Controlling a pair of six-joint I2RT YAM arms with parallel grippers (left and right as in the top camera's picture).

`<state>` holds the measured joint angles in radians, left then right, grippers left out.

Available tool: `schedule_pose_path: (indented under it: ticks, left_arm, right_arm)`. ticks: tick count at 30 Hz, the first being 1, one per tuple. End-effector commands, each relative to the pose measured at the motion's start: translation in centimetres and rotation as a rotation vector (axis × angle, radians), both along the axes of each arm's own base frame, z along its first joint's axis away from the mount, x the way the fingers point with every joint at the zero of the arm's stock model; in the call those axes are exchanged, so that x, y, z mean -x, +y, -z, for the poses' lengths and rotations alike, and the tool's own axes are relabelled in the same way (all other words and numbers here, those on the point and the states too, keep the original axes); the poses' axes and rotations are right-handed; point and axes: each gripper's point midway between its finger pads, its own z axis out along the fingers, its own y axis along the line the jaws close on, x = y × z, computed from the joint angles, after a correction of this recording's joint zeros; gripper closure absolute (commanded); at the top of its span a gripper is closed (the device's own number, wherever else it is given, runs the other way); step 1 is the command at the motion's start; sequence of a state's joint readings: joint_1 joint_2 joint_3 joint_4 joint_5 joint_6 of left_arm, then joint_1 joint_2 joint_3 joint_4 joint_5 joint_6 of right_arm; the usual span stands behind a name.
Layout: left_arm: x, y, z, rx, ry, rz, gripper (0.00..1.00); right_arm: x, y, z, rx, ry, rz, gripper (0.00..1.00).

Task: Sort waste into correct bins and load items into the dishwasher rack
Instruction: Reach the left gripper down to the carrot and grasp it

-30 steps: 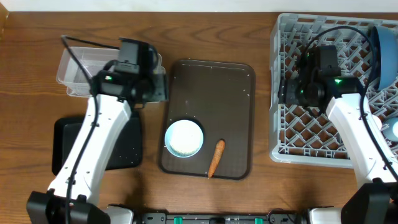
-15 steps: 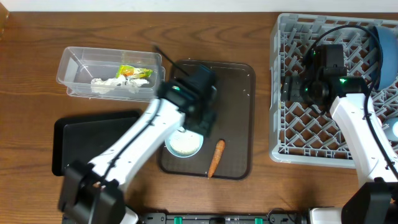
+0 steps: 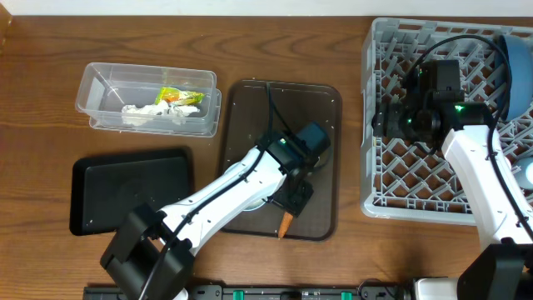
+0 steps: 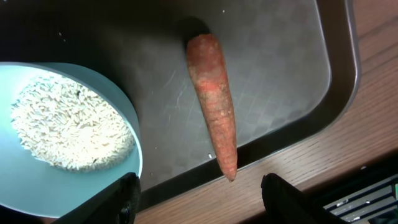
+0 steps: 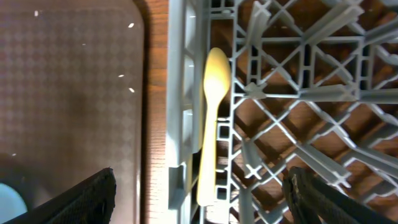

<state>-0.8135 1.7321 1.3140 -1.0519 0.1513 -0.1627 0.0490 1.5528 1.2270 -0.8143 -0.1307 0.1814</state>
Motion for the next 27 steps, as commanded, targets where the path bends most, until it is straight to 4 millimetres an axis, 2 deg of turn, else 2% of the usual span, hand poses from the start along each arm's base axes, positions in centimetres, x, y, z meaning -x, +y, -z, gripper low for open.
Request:
schedule_pose_path:
  ticks: [1,6,7,11,16,21,24,27]
  left_arm:
    - [0.6,0.6,0.9,-0.034,0.03,-0.037,0.35]
    - [1.0,0.9,1.6,-0.044,0.038,-0.035,0.34]
    - [1.0,0.9,1.7,-0.043,0.037,-0.037,0.2]
    - [0.6,0.5,2.1,-0.026,0.021,-0.05,0.19]
    - [-0.6,-1.0,2.7,0.017,-0.014,-0.1,0.19]
    - [0.2,-1.5,4.2,-0.013,0.009,-0.071,0.19]
    - [0.5,-1.4,5.4,-0.055,0.018,-0.057,0.19]
    - [0.2,0.5,6.2,-0.149,0.018,-0.137,0.19]
  right_arm:
    - [0.2,0.2,0.1,-0.032,0.008,-0.001,0.14]
    - [1.0,0.3,0.4,-0.033,0.041,-0.002,0.14]
    - [1.1,0.3,0.4,-0.032,0.046,-0.004,0.14]
    - [1.3,0.7,0.5,-0.035,0.056,-0.005,0.14]
    - [1.5,0.8,0.6,-0.041,0.064,0.004,0.14]
    - [1.5,0.8,0.6,-0.043,0.065,0.003,0.14]
    - [2.2,-1.0,1.1,0.048,0.096,0.027,0.11]
    - [1.6,-3.1,1.2,0.06,0.091,0.136,0.1]
